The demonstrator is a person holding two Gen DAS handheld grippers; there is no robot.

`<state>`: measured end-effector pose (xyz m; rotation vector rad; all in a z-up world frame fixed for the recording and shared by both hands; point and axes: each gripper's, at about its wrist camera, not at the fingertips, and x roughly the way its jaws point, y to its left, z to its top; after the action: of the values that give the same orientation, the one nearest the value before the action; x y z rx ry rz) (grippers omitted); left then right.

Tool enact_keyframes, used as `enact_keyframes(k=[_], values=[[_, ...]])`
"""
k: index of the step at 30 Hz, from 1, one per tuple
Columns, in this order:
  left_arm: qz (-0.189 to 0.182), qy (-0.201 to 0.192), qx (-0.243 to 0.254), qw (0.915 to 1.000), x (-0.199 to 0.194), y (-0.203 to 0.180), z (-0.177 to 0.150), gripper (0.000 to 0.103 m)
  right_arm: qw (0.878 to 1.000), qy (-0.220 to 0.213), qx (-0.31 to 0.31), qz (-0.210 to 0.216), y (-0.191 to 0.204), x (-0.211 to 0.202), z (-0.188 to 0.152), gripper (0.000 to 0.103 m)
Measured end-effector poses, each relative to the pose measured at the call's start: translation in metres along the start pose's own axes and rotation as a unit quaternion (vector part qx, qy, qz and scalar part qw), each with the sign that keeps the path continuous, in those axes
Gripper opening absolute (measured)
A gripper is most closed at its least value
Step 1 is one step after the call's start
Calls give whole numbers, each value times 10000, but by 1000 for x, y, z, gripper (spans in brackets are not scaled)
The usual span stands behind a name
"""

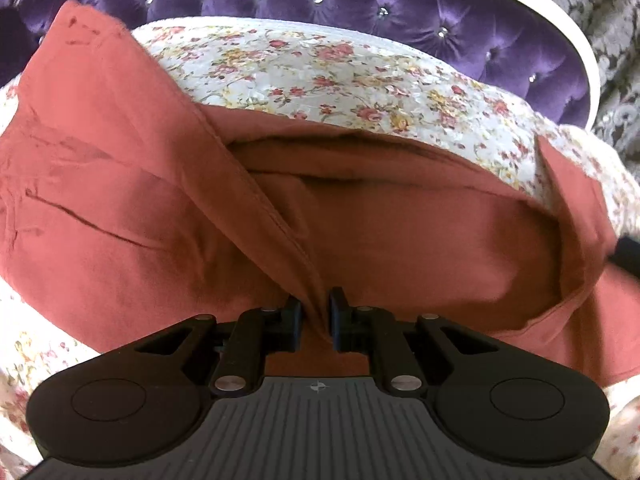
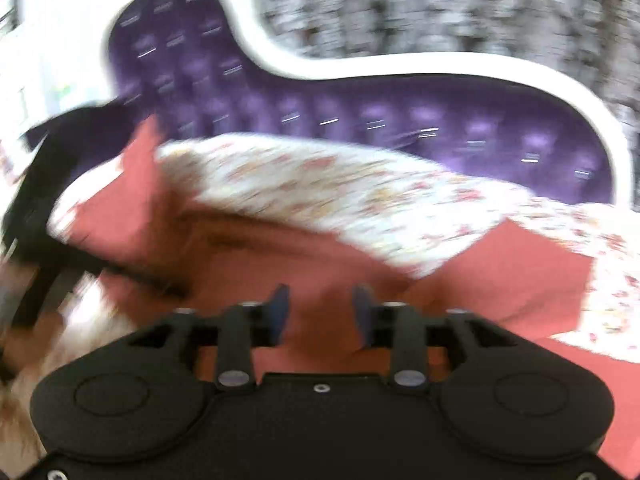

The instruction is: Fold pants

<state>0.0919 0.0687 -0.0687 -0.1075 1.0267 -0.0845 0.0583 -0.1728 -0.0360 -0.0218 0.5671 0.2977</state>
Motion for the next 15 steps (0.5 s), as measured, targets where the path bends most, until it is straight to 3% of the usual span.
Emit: enact_keyframes(k=[5, 10, 15], values=[[164, -92, 166, 9997, 0, -7, -7, 15, 9916, 487, 661, -1002, -43, 68, 36, 56], [25, -75, 61, 10000, 1, -1, -6, 15, 9789, 1020, 867, -1547, -55, 135, 56, 56], [-121, -1, -120, 9999, 2, 5, -3, 15, 9602, 1712, 790, -2062, -65, 175, 58, 51]])
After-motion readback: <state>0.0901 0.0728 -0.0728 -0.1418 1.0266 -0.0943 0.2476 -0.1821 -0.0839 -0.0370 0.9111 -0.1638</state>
